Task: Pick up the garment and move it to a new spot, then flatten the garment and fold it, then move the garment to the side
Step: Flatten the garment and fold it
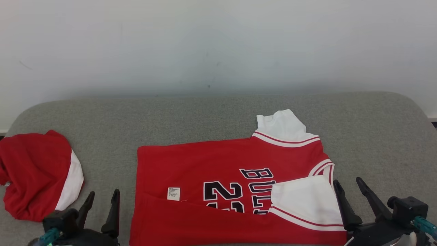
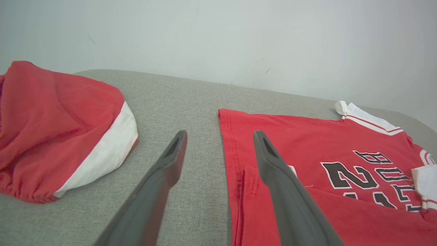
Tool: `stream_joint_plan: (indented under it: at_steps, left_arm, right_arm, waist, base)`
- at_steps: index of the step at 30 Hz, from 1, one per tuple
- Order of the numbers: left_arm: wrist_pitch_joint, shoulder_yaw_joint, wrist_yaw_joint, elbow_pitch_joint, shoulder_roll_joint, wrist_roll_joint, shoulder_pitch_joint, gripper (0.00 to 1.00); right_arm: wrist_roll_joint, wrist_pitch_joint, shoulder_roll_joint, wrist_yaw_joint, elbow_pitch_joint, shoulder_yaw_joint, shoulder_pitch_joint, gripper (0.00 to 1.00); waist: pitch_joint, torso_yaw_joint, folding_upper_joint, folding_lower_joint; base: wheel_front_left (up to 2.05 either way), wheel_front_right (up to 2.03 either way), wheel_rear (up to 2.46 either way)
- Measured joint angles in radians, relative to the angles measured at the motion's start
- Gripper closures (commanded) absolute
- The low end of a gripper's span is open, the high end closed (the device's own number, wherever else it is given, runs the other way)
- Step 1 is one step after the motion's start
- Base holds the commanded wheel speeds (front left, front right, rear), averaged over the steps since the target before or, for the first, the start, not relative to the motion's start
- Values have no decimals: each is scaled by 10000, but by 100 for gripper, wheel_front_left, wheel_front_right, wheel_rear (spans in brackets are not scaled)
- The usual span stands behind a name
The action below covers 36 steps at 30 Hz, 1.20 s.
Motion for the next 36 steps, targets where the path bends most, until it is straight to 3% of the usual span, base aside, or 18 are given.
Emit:
stream_joint_plan:
  at_steps: [2, 15, 25, 30, 36]
  left_arm:
    - [67, -40, -15, -29, 121, 73, -142, 0]
    - [1720, -288, -1112, 738, 972, 146, -2621, 0]
    - [3104, -244, -1492, 2627, 571, -431, -4935, 0]
    - [3457, -219, -1513, 3528, 253, -617, -5274, 0]
    - [3731, -234, -1595, 4452, 267, -663, -5498, 0]
  right_arm:
    - [-10, 0, -15, -29, -148, 19, 6, 0]
    - [-253, 201, -282, -205, -968, 90, -242, 0]
    - [-334, 374, -648, -380, -1465, -217, -594, 0]
    - [-360, 468, -679, -410, -1567, -247, -824, 0]
    - [-439, 548, -698, -456, -1712, -242, -984, 0]
  waist:
    - [87, -37, 0, 0]
    - [1141, -457, 0, 1]
    - [2433, -831, 1, 1]
    - [2863, -950, 1, 0]
    - [3146, -1144, 1, 0]
  base:
    - [0, 0, 0]
    - [0, 0, 0]
    - [0, 0, 0]
    - [0, 0, 0]
    - [0, 0, 0]
